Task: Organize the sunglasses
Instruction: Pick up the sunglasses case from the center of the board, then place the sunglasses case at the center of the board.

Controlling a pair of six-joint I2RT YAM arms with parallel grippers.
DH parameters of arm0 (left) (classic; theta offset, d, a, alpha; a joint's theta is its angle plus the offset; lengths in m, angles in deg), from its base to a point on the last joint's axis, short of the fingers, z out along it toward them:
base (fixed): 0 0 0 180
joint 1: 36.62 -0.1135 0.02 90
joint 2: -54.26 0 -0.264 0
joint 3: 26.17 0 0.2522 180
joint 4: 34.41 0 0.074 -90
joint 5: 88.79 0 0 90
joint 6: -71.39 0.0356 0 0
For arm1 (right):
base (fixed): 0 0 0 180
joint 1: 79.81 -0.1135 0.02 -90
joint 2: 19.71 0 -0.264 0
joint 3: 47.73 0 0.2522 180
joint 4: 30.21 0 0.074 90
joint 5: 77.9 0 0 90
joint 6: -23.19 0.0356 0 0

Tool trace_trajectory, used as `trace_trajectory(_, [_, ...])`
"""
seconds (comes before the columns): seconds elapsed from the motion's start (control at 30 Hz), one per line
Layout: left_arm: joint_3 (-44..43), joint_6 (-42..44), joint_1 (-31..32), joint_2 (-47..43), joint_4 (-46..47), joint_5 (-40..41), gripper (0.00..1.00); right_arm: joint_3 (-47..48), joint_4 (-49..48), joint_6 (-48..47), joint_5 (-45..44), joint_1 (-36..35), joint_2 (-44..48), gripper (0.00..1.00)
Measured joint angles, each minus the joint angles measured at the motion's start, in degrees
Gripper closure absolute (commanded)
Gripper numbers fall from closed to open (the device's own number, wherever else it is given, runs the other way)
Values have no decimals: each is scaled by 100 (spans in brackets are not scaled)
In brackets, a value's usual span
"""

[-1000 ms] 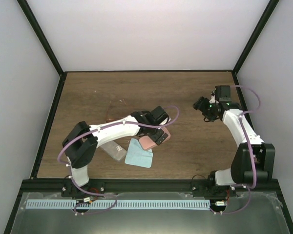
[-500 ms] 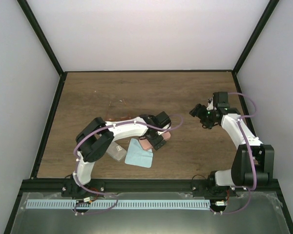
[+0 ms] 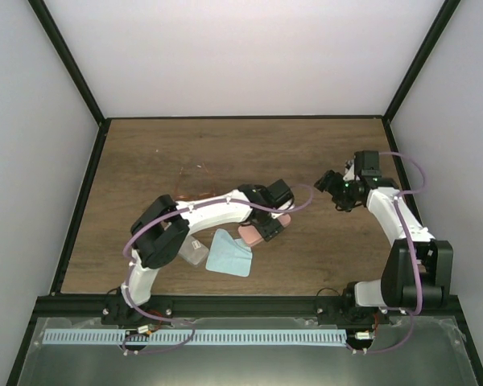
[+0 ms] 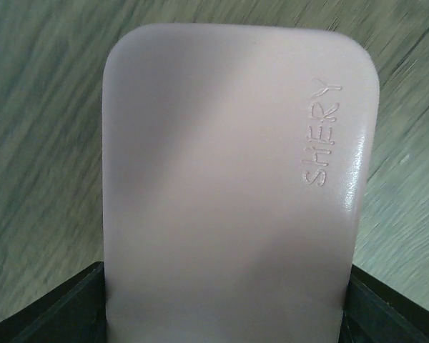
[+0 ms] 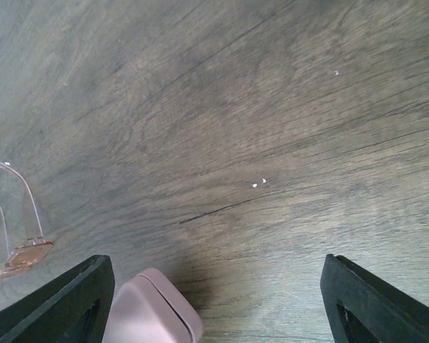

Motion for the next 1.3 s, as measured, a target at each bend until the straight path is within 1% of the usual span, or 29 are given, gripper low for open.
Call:
trace_trajectory(0.07, [-310, 0, 92, 127, -66, 2, 24, 42, 44, 2, 9, 63, 50, 18])
trace_trajectory(0.2, [-1224, 9, 337, 614, -249, -22, 22, 313, 205, 13, 17, 291, 295, 18])
trace_trajectory(0.3, [-1978, 79, 494, 1161, -348, -48, 22, 590, 234, 17, -7, 492, 503, 18])
trace_trajectory(0.4, [-2511, 197, 597, 1659, -424, -44, 21, 695, 232, 17, -50, 638, 706, 18])
trace_trajectory(0.47, [-2671, 275, 638, 1897, -428, -42, 18, 695, 271, 17, -68, 671, 765, 18])
trace_trajectory(0.5, [-2715, 304, 647, 1941, -448, -15, 14, 693, 282, 20, -66, 671, 765, 18])
trace_trajectory(0.57, [-2769, 323, 651, 1952, -474, 22, 1, 651, 286, 20, -48, 671, 765, 19])
trace_trajectory(0.67, [-2750, 293, 645, 1947, -385, 197, 0, 584, 345, 20, -24, 671, 769, 21])
trace_trajectory(0.73, [-2551, 282, 638, 1849, -177, 310, 0, 575, 391, 15, -26, 671, 763, 21])
trace_trajectory(0.83, [-2142, 225, 621, 1497, 24, 455, 0, 575, 422, 7, -35, 669, 730, 21])
trace_trajectory(0.9, [-1829, 120, 579, 1073, 149, 522, 0, 575, 435, 0, -35, 656, 699, 21])
trace_trajectory(0.97, [-1513, -2, 505, 549, 321, 586, 0, 577, 417, -4, -31, 566, 632, 19])
trace_trajectory(1.03, [-951, -144, 380, -219, 614, 619, 0, 584, 400, -7, -28, 361, 511, 19])
trace_trajectory(1.1, [-308, -315, 210, -1099, 883, 643, 0, 595, 380, -4, -33, 17, 348, 18])
trace_trajectory(1.17, [282, -555, -22, -1971, 1082, 669, 0, 645, 372, -2, -66, -525, 120, 14])
trace_trajectory(1.23, [970, -970, -402, -2857, 1362, 636, 0, 804, 389, -22, -127, -1067, -168, 8])
trace_trajectory(1.3, [1554, -1366, -890, -3541, 1519, 577, 0, 1163, 444, -101, -262, -1753, -601, 6])
